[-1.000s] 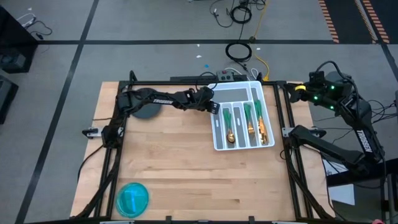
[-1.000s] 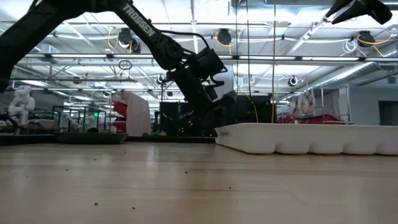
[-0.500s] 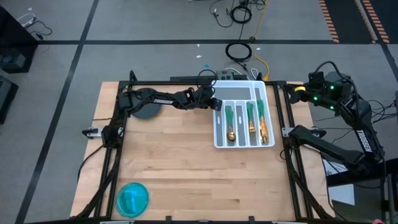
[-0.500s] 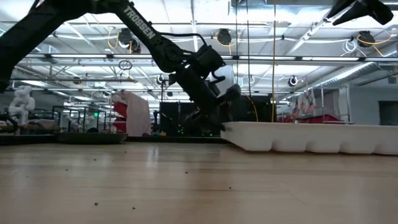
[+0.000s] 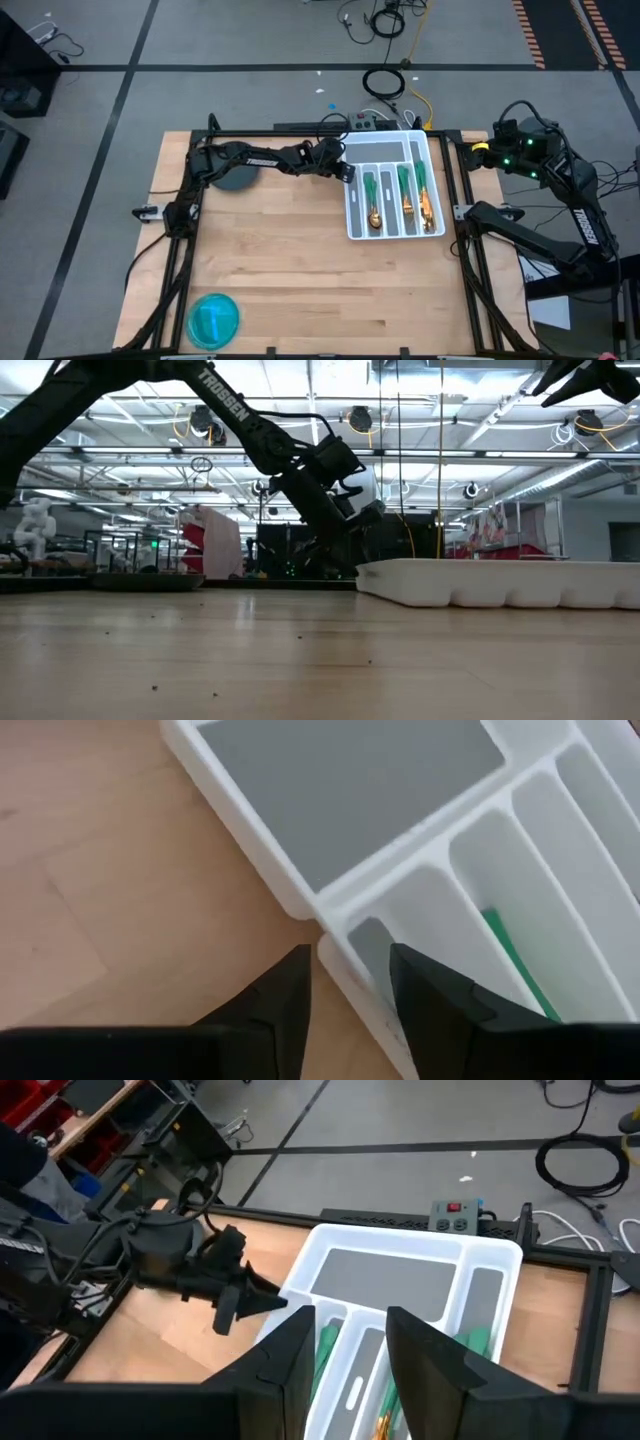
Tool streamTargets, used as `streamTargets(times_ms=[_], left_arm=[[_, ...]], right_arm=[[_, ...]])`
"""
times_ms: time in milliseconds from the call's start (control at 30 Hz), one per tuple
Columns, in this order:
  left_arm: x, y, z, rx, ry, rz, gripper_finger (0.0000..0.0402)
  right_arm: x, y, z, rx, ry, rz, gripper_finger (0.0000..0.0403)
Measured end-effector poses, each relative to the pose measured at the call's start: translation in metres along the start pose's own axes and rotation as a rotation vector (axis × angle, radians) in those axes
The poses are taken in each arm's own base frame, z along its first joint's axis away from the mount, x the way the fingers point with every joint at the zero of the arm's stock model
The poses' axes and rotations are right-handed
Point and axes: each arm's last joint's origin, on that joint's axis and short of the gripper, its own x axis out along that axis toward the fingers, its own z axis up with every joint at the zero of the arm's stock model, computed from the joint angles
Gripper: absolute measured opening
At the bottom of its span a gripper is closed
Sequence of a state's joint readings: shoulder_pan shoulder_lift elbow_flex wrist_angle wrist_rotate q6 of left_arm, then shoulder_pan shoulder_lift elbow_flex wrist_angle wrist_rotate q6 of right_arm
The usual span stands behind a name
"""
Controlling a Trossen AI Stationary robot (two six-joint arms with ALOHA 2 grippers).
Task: Sort silverware
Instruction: Adjust the silverware tray, then return to Home Position
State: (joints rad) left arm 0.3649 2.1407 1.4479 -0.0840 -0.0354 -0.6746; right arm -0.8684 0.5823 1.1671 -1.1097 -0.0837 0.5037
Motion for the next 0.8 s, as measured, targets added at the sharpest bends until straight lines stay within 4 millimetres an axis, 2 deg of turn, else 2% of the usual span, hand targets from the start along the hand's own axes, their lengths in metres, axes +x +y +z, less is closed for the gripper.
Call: streamTargets(times_ms=[333,433,500,600,667,733,800], left_arm=[[-0.01,0.002,0.001,0.023,0.128,-0.068,0.0207],[-0.021,0.001,0.004,0.035,0.134,-0.047,0.0226],[-0.031,0.0,0.007,0.048,0.143,-0.021,0.0233],[-0.056,-0.012,0.012,0.1,0.132,-0.044,0.0235],[-0.08,-0.026,0.017,0.126,0.097,-0.096,0.0235],[-0.11,-0.043,0.024,0.177,0.042,-0.18,0.0235],[-0.146,-0.061,0.03,0.261,-0.054,-0.263,0.0235]], right_arm=[[0.0,0.0,0.0,-0.034,0.002,0.002,0.0116],[0.0,0.002,0.0,-0.087,0.022,0.065,0.0116],[-0.001,0.006,0.001,-0.16,0.032,0.165,0.0116],[-0.009,0.015,0.002,-0.307,0.019,0.442,0.0116],[-0.019,0.021,0.003,-0.391,-0.029,0.615,0.0116],[-0.031,0.022,-0.001,-0.474,-0.1,0.719,0.0116],[-0.038,0.017,-0.013,-0.544,-0.162,0.776,0.0116]])
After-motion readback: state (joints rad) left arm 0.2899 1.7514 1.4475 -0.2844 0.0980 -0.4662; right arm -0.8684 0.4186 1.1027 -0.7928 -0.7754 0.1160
